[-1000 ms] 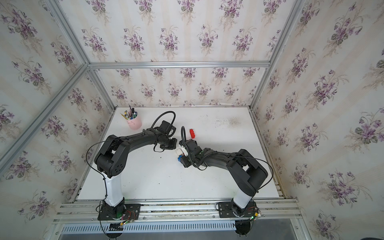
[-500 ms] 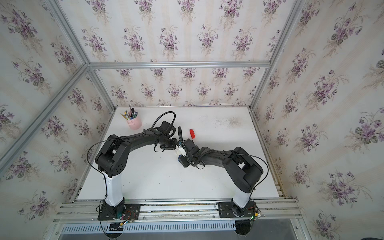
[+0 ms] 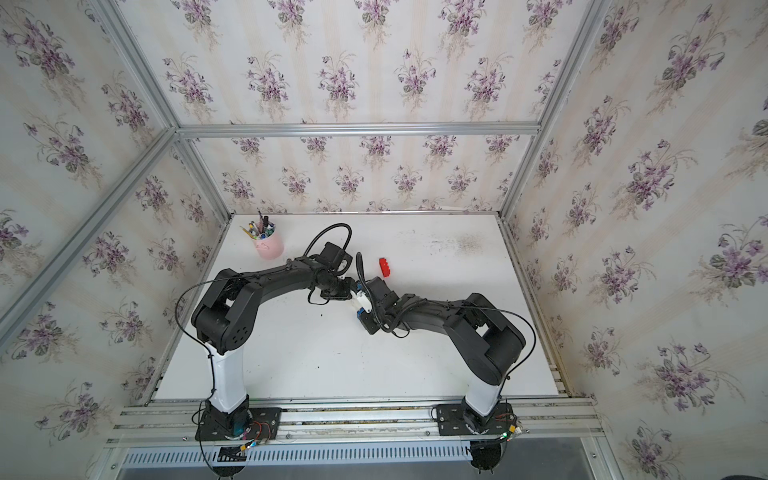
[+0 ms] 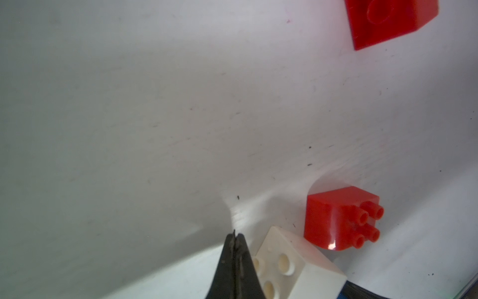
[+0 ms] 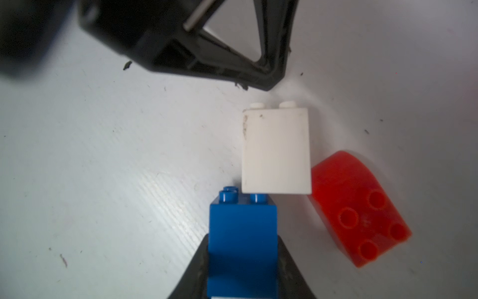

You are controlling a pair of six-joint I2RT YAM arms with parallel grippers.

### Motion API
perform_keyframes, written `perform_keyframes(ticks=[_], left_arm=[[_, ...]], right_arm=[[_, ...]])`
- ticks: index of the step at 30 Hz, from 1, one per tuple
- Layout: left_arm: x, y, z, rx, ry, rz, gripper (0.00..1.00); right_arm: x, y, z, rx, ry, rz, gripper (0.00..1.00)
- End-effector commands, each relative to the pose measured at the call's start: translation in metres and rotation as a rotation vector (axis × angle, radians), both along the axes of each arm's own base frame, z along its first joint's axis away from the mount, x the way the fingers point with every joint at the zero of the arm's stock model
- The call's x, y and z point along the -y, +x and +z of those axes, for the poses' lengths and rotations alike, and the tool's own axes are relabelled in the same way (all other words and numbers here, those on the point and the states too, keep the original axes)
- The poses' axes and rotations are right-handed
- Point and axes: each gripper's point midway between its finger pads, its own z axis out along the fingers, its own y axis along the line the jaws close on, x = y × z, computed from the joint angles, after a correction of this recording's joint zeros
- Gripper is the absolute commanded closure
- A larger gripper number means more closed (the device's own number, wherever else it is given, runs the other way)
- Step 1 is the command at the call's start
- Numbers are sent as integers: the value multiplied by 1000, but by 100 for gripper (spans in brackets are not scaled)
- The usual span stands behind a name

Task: Assemble the letter r with lego
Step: Assemble the lego brick at the center of the board.

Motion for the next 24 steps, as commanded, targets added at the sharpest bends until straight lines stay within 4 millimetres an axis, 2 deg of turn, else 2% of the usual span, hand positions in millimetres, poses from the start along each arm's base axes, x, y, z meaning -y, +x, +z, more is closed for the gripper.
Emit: perform_keyframes(ticks=[1,10,24], left_arm=[[1,2,7,13,-5,-7,97],[6,4,4,4,-21,-15,97],[11,7,4,4,-19,-52,96]], right_arm=[[2,-6,2,-18,12,-5,72],[12,-7,2,5,-8,-19,73],[7,17,3,102,-58,-6,74]])
